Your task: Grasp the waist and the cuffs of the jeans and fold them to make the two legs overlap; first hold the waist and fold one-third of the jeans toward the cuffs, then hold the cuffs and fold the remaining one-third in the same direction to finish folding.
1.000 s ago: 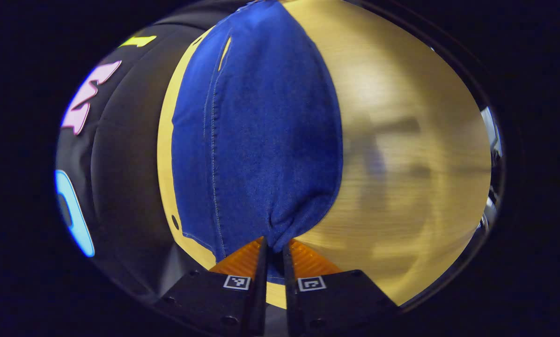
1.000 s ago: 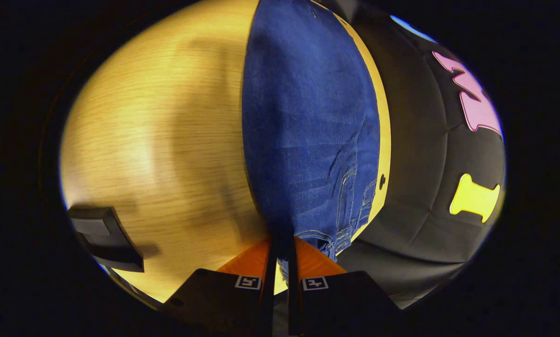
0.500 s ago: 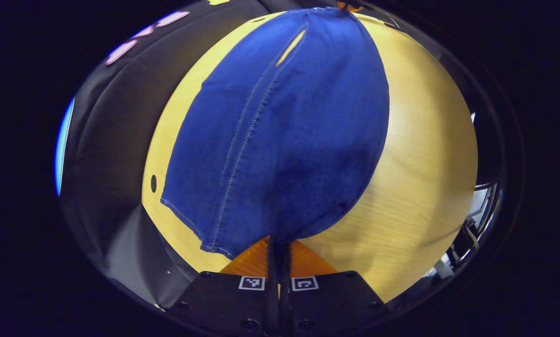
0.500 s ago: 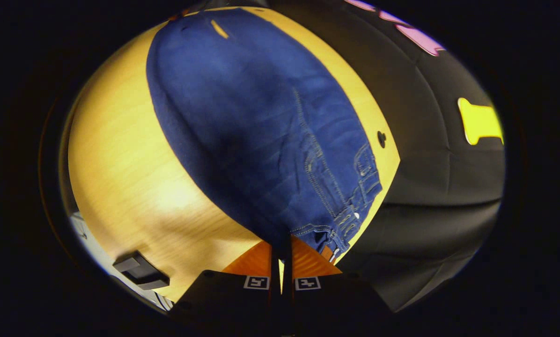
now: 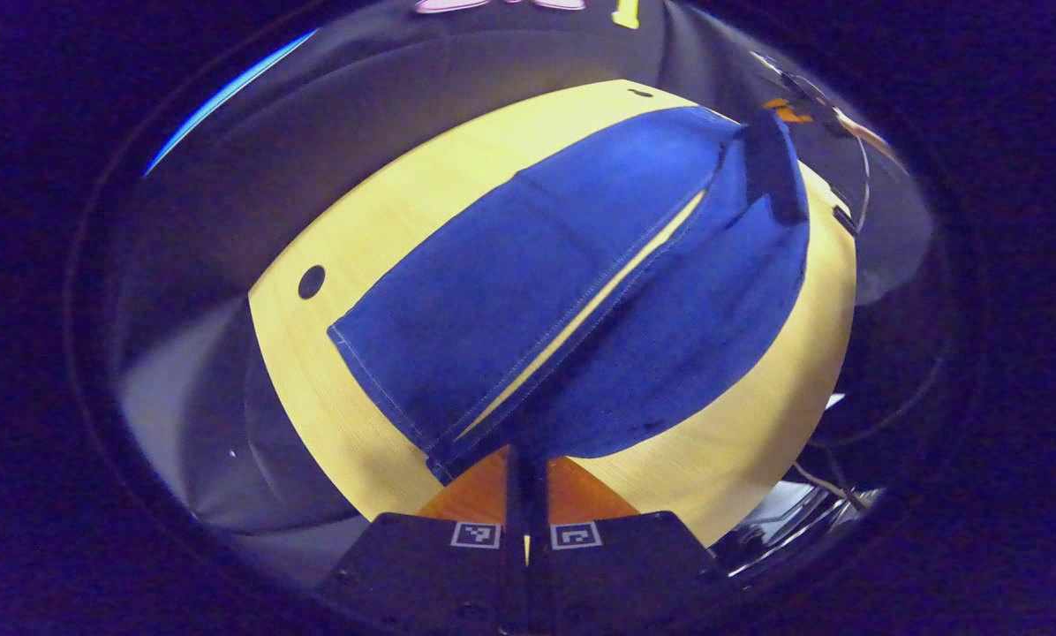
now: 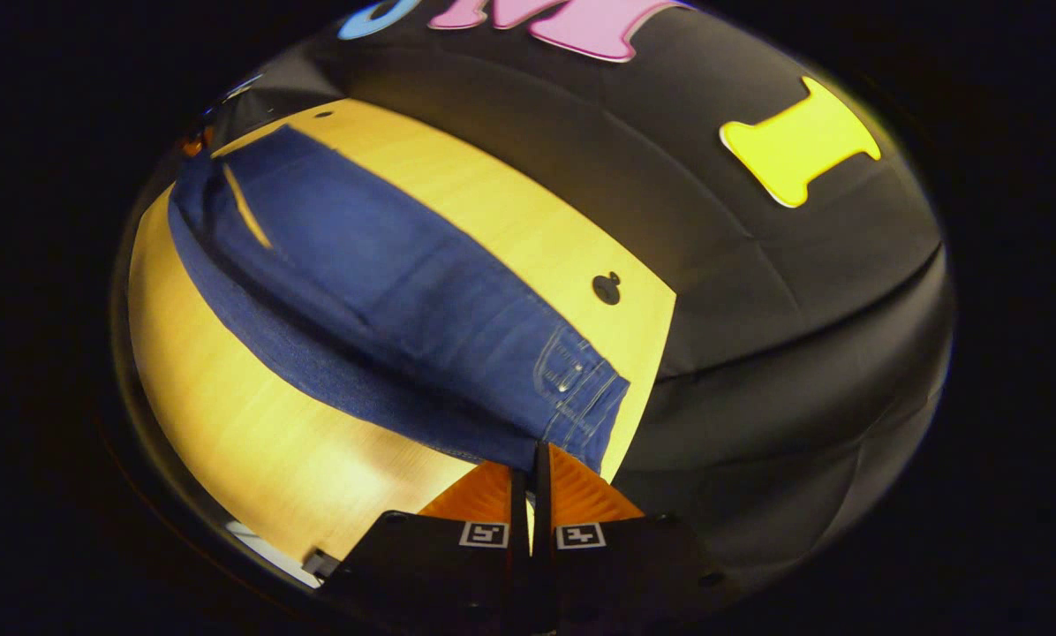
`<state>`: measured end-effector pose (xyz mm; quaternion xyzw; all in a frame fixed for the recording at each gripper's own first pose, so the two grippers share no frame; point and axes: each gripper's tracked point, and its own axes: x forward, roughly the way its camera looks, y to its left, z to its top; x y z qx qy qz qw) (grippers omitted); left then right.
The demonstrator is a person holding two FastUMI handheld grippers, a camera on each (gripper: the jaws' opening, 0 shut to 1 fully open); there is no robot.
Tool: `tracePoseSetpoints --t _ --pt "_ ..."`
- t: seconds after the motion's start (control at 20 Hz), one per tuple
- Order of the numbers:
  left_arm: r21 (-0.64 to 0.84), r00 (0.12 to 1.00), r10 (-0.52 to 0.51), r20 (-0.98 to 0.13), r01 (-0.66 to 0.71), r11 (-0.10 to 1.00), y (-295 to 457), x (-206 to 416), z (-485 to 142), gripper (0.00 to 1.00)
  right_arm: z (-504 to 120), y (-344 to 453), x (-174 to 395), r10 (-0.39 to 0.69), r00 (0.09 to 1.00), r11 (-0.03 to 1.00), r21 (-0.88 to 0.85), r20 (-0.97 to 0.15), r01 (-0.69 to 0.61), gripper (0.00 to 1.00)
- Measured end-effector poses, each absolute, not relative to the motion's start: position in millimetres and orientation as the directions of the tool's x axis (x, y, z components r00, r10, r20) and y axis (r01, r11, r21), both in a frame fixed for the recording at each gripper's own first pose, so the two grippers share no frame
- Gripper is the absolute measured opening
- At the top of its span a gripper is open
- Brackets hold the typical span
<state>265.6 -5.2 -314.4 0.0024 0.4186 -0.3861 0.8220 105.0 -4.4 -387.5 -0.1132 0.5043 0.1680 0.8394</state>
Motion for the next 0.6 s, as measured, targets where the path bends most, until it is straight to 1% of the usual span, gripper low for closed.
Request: tracePoseSetpoints --t 0.05,0.1,0.15,0.2,0.25,0.35,0.45,0.5,0.55,0.6 --pt "-0.385 0.335 -0.638 -0.694 0.577 0.721 -6.7 281.5 -315.1 0.09 -390.7 -10.1 124.3 0.154 0.432 0.935 -0.01 -0.888 -0.355 0.05" --pt "-0.44 0.322 -0.638 -0.7 0.51 0.739 -7.9 299.0 -315.9 0.06 -397.3 -8.6 145.4 0.158 0.441 0.95 0.014 -0.883 -0.312 0.05" --pt "-0.478 0.315 -0.632 -0.708 0.445 0.758 -10.3 315.6 -317.2 0.06 -409.2 -7.1 162.8 0.156 0.429 0.961 0.037 -0.89 -0.272 0.08" --pt "-0.494 0.32 -0.613 -0.723 0.381 0.782 -13.7 333.4 -320.3 0.06 -424.2 -3.7 180.1 0.157 0.417 0.971 0.062 -0.896 -0.232 0.09" --pt "-0.496 0.317 -0.589 -0.743 0.329 0.803 -21.7 349.2 -325.9 0.06 -442.0 2.3 195.9 0.157 0.404 0.977 0.08 -0.901 -0.2 0.05" --pt "-0.464 0.297 -0.539 -0.788 0.289 0.837 -38.1 364.8 -339.3 0.07 -482.0 17.1 215.6 0.143 0.364 0.981 0.084 -0.92 -0.172 0.05" --pt "-0.377 0.322 -0.454 -0.831 0.276 0.884 -36.3 381.9 -349.0 0.12 -513.6 25.9 222.4 0.109 0.329 0.982 0.05 -0.938 -0.181 0.05" --pt "-0.369 0.326 -0.445 -0.834 0.271 0.889 -36.9 388.9 -350.3 0.28 -519.9 29.4 222.2 0.097 0.314 0.983 0.041 -0.945 -0.18 0.05" --pt "-0.346 0.359 -0.427 -0.83 0.27 0.899 -32.0 398.7 -352.7 0.44 -526.4 30.2 223.9 0.091 0.308 0.984 0.039 -0.947 -0.172 0.05" --pt "-0.286 0.411 -0.375 -0.831 0.263 0.921 -19.0 409.4 -349.8 0.6 -531.6 30.7 222.7 0.089 0.297 0.987 0.044 -0.951 -0.157 0.05"
